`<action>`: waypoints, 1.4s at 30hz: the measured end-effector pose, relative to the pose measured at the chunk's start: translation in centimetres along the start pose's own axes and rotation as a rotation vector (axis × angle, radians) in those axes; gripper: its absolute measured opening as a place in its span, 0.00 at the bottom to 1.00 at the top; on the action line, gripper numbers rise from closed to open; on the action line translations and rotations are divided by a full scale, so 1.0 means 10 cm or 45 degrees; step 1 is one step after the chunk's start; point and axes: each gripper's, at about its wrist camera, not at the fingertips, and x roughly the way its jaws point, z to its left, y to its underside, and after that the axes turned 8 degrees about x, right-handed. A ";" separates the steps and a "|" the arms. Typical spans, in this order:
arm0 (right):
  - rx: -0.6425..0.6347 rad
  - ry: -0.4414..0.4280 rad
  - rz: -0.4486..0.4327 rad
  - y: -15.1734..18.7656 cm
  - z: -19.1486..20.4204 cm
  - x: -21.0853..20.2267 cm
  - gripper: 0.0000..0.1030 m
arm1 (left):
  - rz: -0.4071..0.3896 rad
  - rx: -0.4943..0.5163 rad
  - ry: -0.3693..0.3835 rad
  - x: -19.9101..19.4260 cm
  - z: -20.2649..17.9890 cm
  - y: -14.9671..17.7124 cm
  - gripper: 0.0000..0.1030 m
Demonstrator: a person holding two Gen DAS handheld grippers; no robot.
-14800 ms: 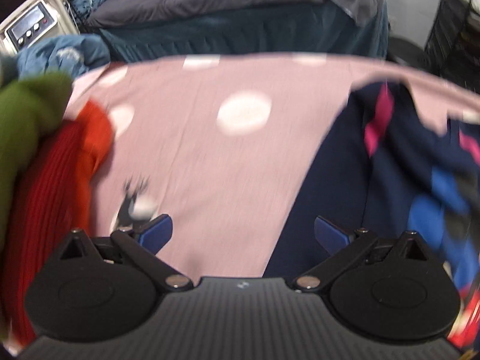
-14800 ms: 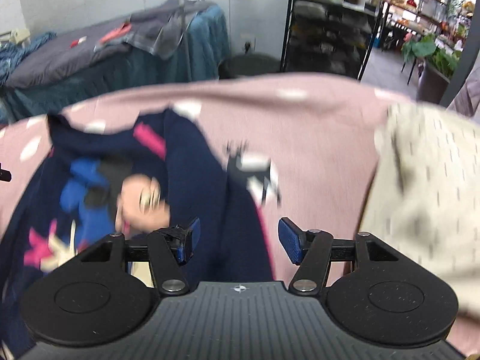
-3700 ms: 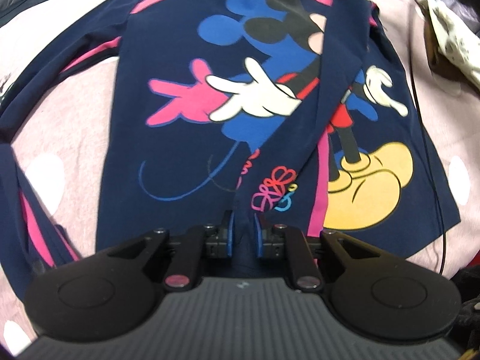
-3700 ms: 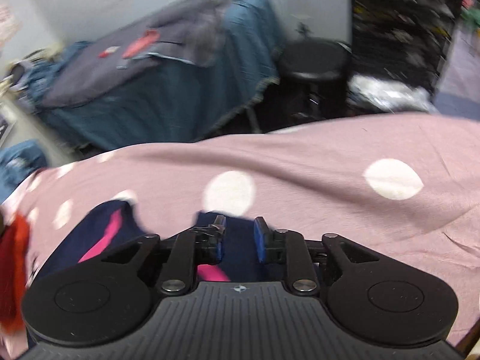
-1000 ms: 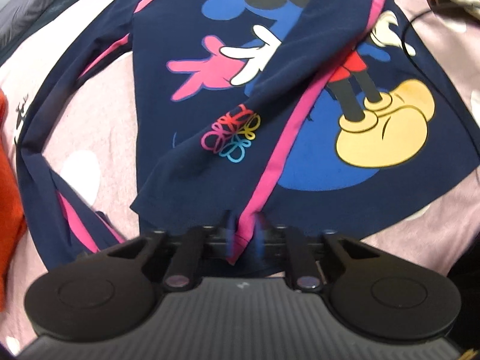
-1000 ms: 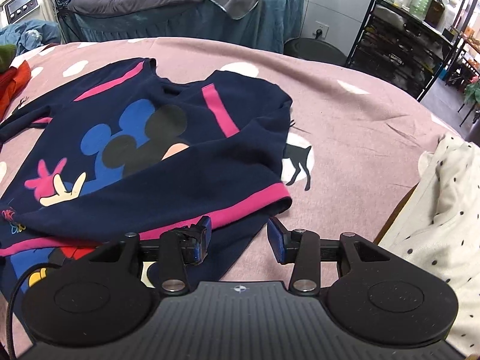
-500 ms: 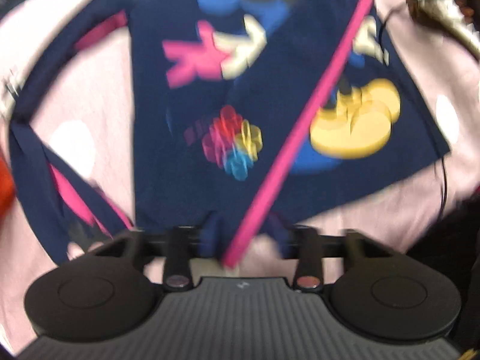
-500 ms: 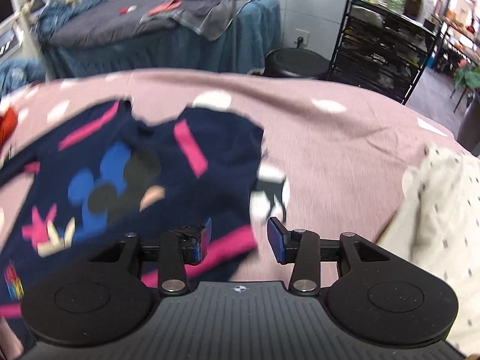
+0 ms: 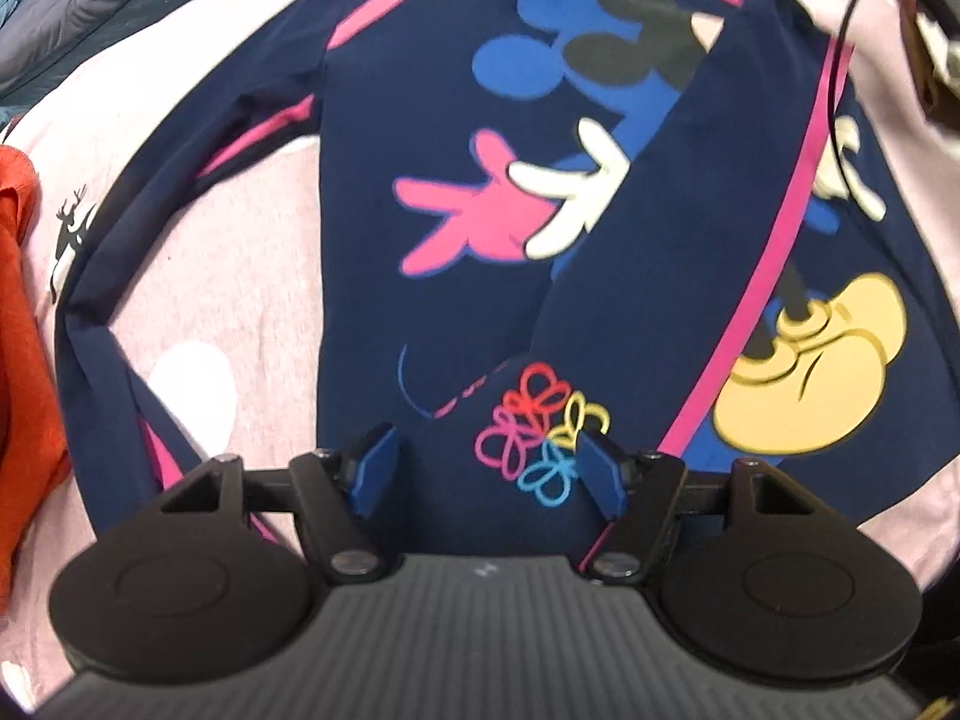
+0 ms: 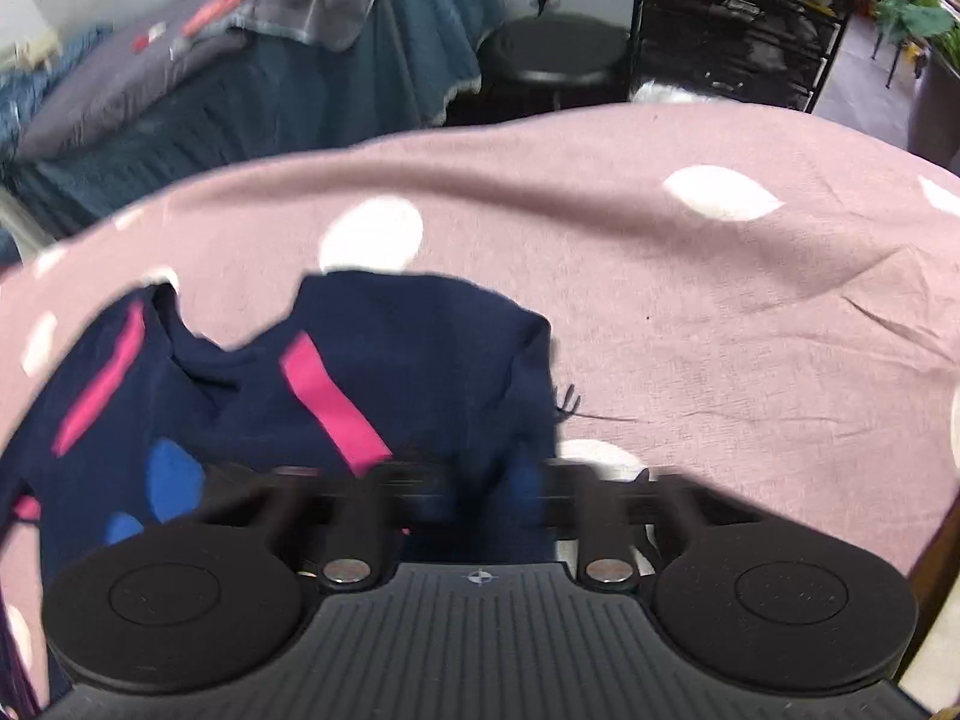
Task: Fold small clothes
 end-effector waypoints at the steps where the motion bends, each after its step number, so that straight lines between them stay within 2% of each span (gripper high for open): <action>1: -0.020 0.029 -0.031 -0.03 -0.02 -0.01 0.04 | 0.010 0.000 -0.007 0.03 -0.01 0.02 0.63; 4: -0.019 0.100 -0.142 -0.16 -0.11 -0.05 0.00 | 0.033 -0.031 -0.001 0.12 0.00 0.08 0.65; 5: -0.024 0.122 -0.148 -0.21 -0.14 -0.03 0.00 | 0.026 -0.048 -0.002 0.14 0.01 0.10 0.69; 6: -0.031 0.128 -0.148 -0.25 -0.16 0.01 0.00 | 0.029 -0.059 -0.007 0.15 0.03 0.10 0.74; 8: -0.028 0.072 -0.152 -0.30 -0.20 -0.01 0.00 | 0.042 -0.071 -0.010 0.17 0.06 0.10 0.77; 10: -0.020 0.012 -0.210 -0.26 -0.21 -0.18 0.11 | 0.045 -0.073 -0.002 0.17 0.08 0.10 0.77; 11: -0.044 -0.033 -0.244 -0.20 -0.17 -0.28 0.21 | 0.043 -0.068 -0.003 0.17 0.08 0.10 0.78; 12: -0.092 -0.083 -0.254 -0.13 -0.11 -0.35 0.24 | 0.041 -0.063 -0.007 0.17 0.07 0.10 0.79; 18: -0.292 -0.261 -0.085 0.59 0.19 -0.55 0.22 | 0.048 -0.064 -0.006 0.18 0.08 0.09 0.81; 19: -0.330 -0.253 -0.055 0.71 0.21 -0.53 0.21 | 0.047 -0.057 -0.008 0.18 0.08 0.09 0.81; 21: -0.391 -0.124 -0.059 0.81 0.18 -0.41 0.22 | 0.045 -0.053 -0.008 0.18 0.08 0.09 0.82; 23: -0.318 -0.035 -0.032 0.77 -0.04 -0.21 0.21 | 0.043 -0.058 -0.012 0.18 0.08 0.10 0.84; 25: -0.234 -0.116 -0.047 0.68 -0.25 -0.17 0.19 | 0.040 -0.055 -0.022 0.18 0.08 0.10 0.86; 26: -0.219 -0.095 -0.044 0.63 -0.25 -0.20 0.19 | 0.039 -0.053 -0.026 0.18 0.08 0.10 0.87; 28: -0.241 0.021 -0.110 0.63 -0.15 -0.36 0.37 | 0.033 -0.054 -0.031 0.17 0.08 0.11 0.87; 29: -0.247 0.019 -0.152 0.65 -0.11 -0.46 0.45 | 0.030 -0.056 -0.033 0.17 0.08 0.11 0.88; 31: -0.253 -0.103 -0.163 0.73 -0.07 -0.58 0.63 | 0.026 -0.061 -0.040 0.17 0.08 0.12 0.89; 32: -0.262 -0.137 -0.125 0.80 -0.05 -0.57 0.81 | 0.023 -0.060 -0.043 0.16 0.08 0.12 0.89; 33: -0.278 -0.118 -0.078 0.84 -0.01 -0.51 0.86 | 0.020 -0.057 -0.045 0.16 0.08 0.13 0.89; 34: -0.290 -0.064 -0.035 0.89 0.01 -0.45 0.83 | 0.017 -0.057 -0.046 0.15 0.08 0.13 0.89; 36: -0.277 0.020 -0.002 0.96 0.01 -0.42 0.66 | 0.001 -0.062 -0.067 0.09 0.09 0.15 0.89; 40: -0.260 -0.112 -0.174 1.05 0.08 -0.89 0.66 | -0.073 -0.129 -0.158 -0.16 0.20 0.33 0.89; 42: -0.328 -0.173 -0.270 1.13 0.20 -1.20 0.74 | -0.099 -0.207 -0.194 -0.32 0.34 0.50 0.89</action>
